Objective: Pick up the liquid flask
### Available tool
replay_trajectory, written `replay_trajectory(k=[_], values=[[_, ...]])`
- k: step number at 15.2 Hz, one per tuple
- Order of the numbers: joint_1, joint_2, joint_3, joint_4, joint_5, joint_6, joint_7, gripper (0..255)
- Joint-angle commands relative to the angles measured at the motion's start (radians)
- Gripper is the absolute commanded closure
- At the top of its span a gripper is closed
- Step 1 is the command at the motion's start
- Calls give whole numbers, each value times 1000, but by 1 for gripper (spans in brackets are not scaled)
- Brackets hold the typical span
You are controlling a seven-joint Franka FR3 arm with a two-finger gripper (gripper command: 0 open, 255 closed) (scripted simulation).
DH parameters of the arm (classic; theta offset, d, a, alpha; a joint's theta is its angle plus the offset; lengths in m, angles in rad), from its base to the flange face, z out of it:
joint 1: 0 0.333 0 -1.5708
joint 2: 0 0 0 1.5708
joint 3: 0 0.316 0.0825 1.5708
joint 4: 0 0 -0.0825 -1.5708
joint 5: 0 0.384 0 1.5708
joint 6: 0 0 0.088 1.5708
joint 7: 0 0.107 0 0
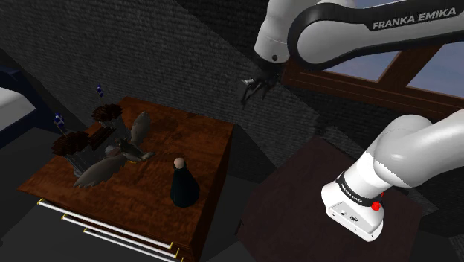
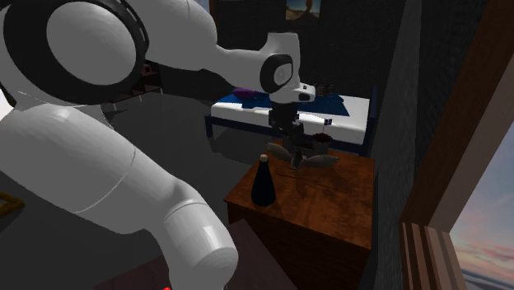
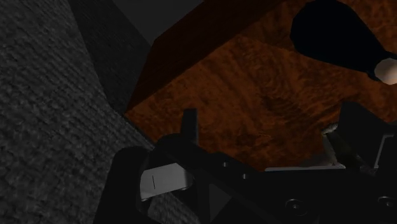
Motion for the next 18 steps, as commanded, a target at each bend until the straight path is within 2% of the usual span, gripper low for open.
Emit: replay_trajectory(k=[1,5,9,14,18], values=[[-1,59,47,18,0,46,60,0],[-15,191,138,53,-31,143,179,0],[-38,345,225,111,-114,228,325,0],[-41,570,294,219,-310,298,557,0],[25,756,273,335,-484,313,739,0]])
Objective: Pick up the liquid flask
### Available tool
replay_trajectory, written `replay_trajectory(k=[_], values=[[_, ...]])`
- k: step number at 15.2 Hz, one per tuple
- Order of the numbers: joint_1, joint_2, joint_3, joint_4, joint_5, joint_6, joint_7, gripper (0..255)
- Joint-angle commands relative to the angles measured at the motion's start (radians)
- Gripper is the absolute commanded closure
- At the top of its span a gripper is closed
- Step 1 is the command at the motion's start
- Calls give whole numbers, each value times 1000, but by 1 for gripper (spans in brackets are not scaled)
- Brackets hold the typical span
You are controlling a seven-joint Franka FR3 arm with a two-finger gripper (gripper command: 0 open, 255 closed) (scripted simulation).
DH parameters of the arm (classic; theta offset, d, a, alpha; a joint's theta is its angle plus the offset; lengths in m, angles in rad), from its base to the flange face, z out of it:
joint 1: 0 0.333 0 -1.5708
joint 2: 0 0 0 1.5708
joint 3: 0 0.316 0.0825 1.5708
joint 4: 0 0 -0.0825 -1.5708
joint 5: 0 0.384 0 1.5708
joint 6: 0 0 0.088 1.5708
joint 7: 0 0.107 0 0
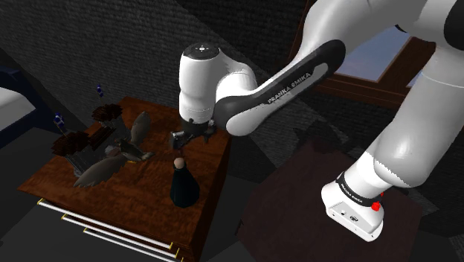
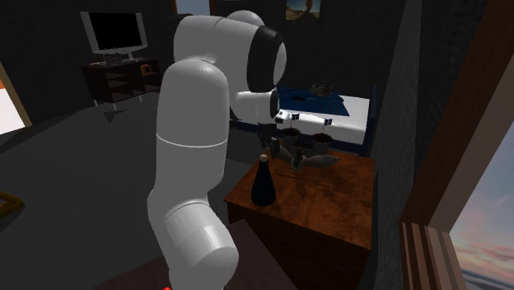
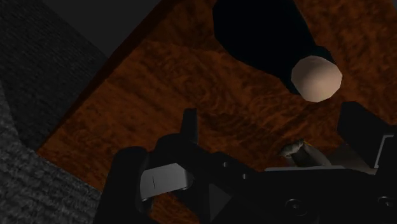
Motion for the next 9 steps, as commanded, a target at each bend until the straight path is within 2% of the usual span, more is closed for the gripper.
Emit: replay_trajectory(k=[1,4,9], values=[[41,79,-18,57,-71,-1,80,0],[116,205,-60,163,-158,-8,174,0],[142,254,-90,169,-197,28,206,0]])
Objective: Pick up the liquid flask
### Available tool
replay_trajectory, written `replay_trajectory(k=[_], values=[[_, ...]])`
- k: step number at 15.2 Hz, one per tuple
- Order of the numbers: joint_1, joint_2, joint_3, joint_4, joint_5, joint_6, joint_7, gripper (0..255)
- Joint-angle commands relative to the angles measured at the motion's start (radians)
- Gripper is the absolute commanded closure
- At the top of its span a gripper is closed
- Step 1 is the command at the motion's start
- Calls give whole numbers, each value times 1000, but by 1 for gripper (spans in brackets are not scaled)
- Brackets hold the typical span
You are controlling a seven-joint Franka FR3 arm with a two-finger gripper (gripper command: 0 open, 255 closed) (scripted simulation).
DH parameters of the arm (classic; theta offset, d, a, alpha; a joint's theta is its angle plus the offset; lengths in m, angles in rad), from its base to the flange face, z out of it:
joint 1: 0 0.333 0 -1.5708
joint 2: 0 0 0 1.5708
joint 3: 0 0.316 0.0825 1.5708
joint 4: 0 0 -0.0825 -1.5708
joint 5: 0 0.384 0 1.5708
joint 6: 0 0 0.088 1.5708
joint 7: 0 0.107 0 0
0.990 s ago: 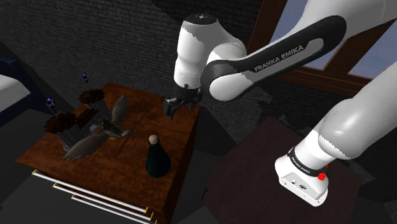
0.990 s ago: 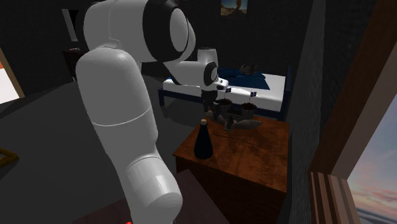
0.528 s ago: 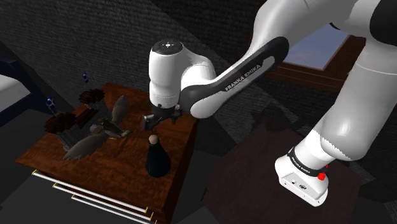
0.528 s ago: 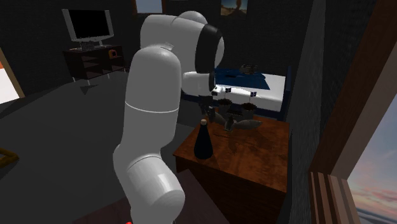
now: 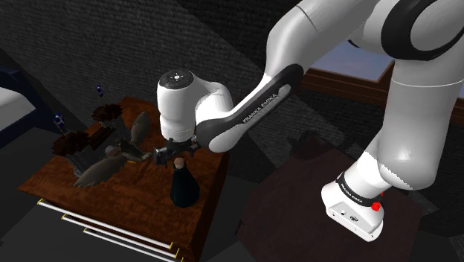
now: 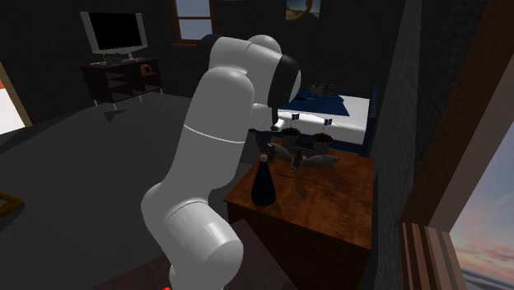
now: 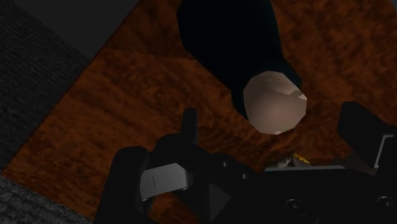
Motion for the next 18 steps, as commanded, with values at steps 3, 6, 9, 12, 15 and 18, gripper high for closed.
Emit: replay_trajectory(k=[3,6,9,12,15,18], values=[[22,48,-29,1,-42,41,30,0],[22,47,-29,0,-42,42,30,255],[22,48,-30,1,-42,41,30,255],[23,49,-30,2,-43,42,32,255],[22,48,-29,1,-42,41,30,255],[8,18,-10,2,-16,14,12,255]])
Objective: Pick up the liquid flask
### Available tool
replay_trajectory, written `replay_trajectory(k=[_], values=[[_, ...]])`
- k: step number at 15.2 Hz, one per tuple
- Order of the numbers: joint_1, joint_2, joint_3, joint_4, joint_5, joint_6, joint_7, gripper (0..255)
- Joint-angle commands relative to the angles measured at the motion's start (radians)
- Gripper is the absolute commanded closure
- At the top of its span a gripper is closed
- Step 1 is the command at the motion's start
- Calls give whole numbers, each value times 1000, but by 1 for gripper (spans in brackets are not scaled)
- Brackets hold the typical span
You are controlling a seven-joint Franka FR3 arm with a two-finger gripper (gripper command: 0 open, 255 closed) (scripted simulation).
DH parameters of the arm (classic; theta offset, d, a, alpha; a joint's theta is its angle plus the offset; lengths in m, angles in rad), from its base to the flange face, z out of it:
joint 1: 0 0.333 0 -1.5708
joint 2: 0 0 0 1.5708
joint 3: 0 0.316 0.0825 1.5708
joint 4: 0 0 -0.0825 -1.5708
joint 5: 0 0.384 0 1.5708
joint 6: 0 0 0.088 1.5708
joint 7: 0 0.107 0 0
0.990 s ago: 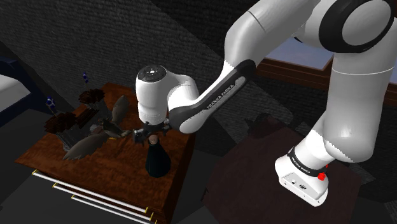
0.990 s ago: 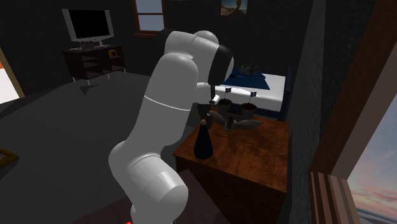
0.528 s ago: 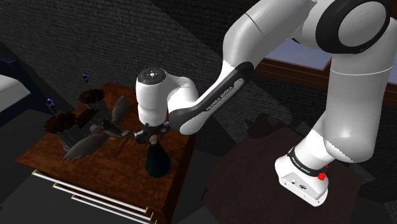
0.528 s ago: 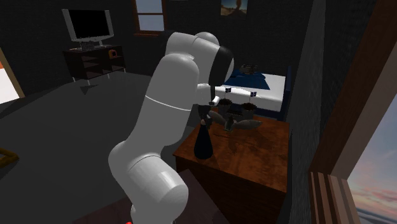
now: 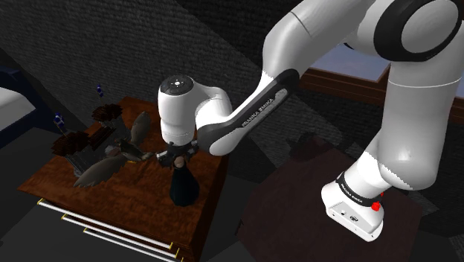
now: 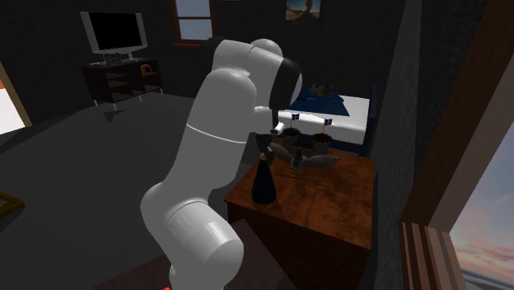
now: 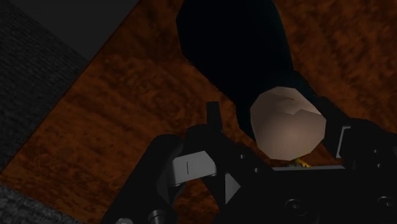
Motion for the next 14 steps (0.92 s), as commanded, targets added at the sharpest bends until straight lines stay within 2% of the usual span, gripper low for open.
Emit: replay_trajectory(k=[1,14], values=[[-9,-19,12,1,17,-16,-13,255],[-51,-119,68,24,112,-122,-81,255]])
